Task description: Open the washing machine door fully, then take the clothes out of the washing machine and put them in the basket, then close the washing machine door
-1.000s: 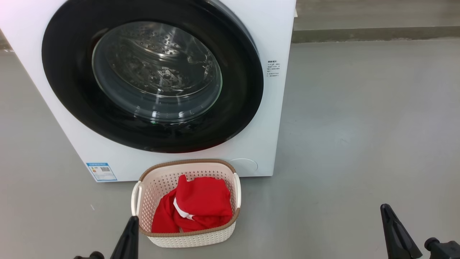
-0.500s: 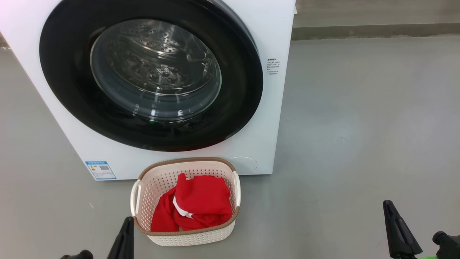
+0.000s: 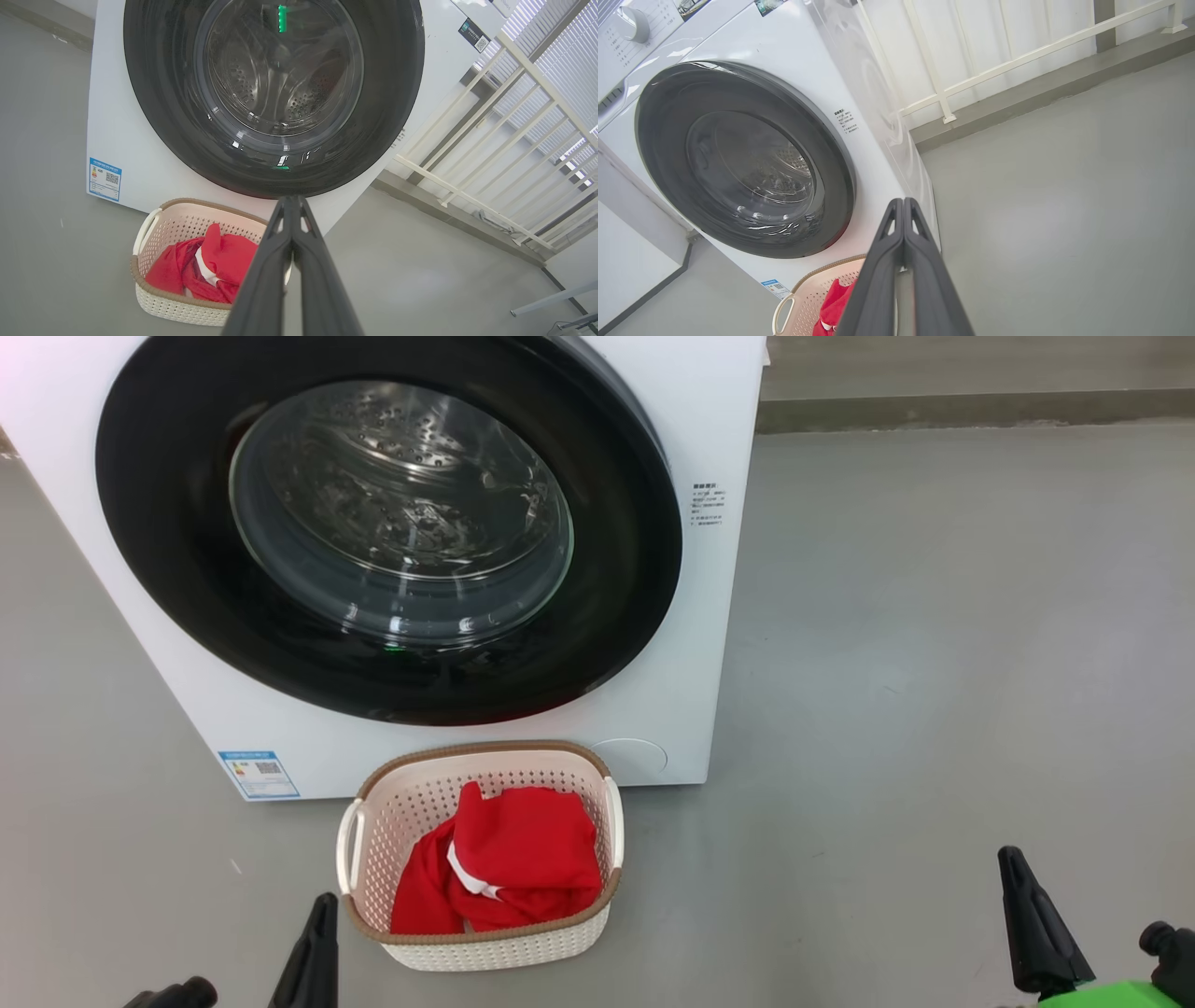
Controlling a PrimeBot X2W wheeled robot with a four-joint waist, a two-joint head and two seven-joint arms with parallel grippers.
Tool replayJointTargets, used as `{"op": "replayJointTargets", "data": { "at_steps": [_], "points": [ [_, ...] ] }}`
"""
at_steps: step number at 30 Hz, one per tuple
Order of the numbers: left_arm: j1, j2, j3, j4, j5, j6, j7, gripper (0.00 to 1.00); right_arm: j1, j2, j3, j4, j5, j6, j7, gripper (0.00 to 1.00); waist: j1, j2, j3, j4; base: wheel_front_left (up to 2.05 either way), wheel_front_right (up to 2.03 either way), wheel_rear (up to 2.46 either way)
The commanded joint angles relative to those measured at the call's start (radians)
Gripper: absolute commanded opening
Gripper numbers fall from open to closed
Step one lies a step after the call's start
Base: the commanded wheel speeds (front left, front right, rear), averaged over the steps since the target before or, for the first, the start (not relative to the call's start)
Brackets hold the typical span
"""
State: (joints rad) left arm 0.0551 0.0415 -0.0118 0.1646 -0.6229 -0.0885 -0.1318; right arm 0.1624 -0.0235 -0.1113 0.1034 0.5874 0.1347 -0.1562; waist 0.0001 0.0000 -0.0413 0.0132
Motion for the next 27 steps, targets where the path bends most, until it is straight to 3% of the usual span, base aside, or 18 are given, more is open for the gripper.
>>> {"op": "replayJointTargets", "data": {
  "at_steps": [1,27],
  "points": [
    [-0.043,0.004,0.020,-0.019,-0.030,-0.009,0.005,0.00,-0.050,-0.017,0.010,-0.019,0.036,-0.001,0.008,0.00,-0.0001,0.0000,0.001,0.000,0.00,0.00,0.00],
    [-0.079,0.005,0.052,0.011,-0.316,-0.019,0.077,0.00,-0.115,-0.025,0.013,0.029,0.337,-0.002,0.081,0.00,-0.0001,0.0000,0.014,-0.004,0.00,0.00,0.00]
  ]
}}
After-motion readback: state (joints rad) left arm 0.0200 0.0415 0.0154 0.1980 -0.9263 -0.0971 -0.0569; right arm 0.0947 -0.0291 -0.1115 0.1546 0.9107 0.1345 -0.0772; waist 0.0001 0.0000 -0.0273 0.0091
